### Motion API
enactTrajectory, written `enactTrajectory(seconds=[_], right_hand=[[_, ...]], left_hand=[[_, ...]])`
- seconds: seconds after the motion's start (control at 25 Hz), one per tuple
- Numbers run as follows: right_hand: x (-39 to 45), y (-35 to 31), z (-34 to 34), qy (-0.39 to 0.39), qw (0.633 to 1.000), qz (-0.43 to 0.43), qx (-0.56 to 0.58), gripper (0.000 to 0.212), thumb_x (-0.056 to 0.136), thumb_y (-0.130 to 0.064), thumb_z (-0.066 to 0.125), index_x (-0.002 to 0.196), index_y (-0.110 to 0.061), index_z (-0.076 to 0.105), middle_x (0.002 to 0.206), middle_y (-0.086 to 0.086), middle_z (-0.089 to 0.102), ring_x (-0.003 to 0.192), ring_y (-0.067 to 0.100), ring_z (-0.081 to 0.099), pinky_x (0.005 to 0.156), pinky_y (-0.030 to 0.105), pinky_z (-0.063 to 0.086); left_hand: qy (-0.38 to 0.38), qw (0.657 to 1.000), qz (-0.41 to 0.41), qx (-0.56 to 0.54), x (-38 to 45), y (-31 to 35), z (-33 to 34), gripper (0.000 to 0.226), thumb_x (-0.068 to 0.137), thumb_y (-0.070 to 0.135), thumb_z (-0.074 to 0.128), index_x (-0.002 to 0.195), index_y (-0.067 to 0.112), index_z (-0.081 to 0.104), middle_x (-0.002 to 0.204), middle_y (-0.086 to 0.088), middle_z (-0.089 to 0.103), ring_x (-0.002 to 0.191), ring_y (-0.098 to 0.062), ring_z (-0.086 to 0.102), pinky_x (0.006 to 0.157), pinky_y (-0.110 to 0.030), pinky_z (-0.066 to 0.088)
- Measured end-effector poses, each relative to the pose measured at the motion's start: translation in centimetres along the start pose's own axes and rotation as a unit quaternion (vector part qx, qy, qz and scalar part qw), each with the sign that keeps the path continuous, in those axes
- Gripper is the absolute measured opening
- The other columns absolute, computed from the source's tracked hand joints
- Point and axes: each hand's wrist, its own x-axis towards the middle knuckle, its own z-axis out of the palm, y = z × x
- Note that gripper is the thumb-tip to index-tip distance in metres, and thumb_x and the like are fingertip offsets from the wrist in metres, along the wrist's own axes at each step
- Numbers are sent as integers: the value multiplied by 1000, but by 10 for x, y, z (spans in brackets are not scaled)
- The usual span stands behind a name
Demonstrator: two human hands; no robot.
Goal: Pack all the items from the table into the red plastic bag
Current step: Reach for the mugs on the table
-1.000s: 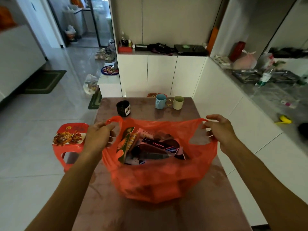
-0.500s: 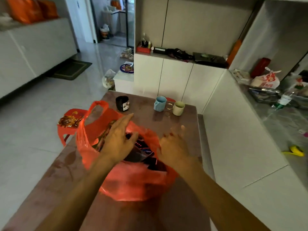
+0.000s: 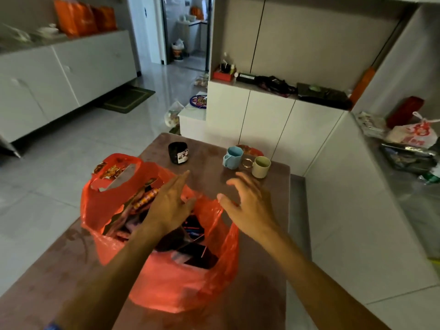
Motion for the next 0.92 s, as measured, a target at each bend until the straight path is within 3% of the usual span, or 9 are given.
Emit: enactTrajectory(seconds=[0.12, 0.28, 0.44, 0.6, 0.72, 0.84, 0.92], right_hand=[[46, 27, -10, 27, 996, 45, 76, 41, 93, -51, 53, 121, -21, 58, 130, 0, 56, 113, 16, 55, 90, 38, 52], [119, 102, 5, 22, 996, 81, 10, 39, 90, -35, 66, 126, -22, 57, 127, 1, 60, 104, 19, 60, 73, 26, 46], [190, 192, 57, -20, 989, 137, -53, 52, 91, -39, 64, 139, -30, 44, 136, 5, 53, 111, 27, 58, 80, 35, 50], [230, 274, 113, -77, 969, 188, -143, 70, 91, -32, 64, 149, -32, 25, 156, 9, 30, 134, 34, 39, 104, 50, 42], [255, 325, 136, -79, 968, 181, -156, 83, 81, -18, 74, 146, -27, 24, 149, 11, 36, 125, 35, 46, 97, 48, 45], [269, 352, 150, -117, 964, 210, -115, 41, 89, -13, 64, 127, -18, 49, 127, 12, 57, 105, 29, 60, 77, 35, 50], [259, 349, 158, -119, 976, 153, -103, 16, 93, -15, 59, 109, -16, 59, 112, 8, 64, 94, 25, 63, 69, 30, 48]], left_hand=[[-10, 1000, 4, 22, 37, 6, 13, 77, 88, 29, 63, 151, 21, 18, 154, -10, 30, 138, -30, 31, 113, -41, 29], [-39, 993, -1, 109, 109, 5, 41, 83, 89, 34, 60, 151, 28, 6, 159, -8, 17, 142, -31, 23, 113, -51, 31], [-66, 970, -64, 225, 198, -1, 91, 90, 86, 35, 62, 150, 31, -1, 160, -6, 9, 145, -31, 15, 114, -50, 24], [-144, 937, -33, 316, 274, 7, 165, 92, 83, 31, 66, 150, 27, 3, 156, -6, 21, 140, -32, 25, 110, -49, 30], [-174, 924, -16, 341, 303, 8, 204, 90, 84, 32, 63, 150, 25, 2, 155, -7, 23, 138, -31, 28, 109, -49, 30], [-206, 914, -6, 351, 302, 1, 226, 89, 84, 34, 62, 150, 26, 2, 156, -5, 22, 137, -29, 31, 109, -48, 32], [-205, 923, -25, 324, 297, -5, 222, 85, 85, 34, 62, 150, 27, 7, 155, -3, 24, 137, -27, 31, 109, -47, 35]])
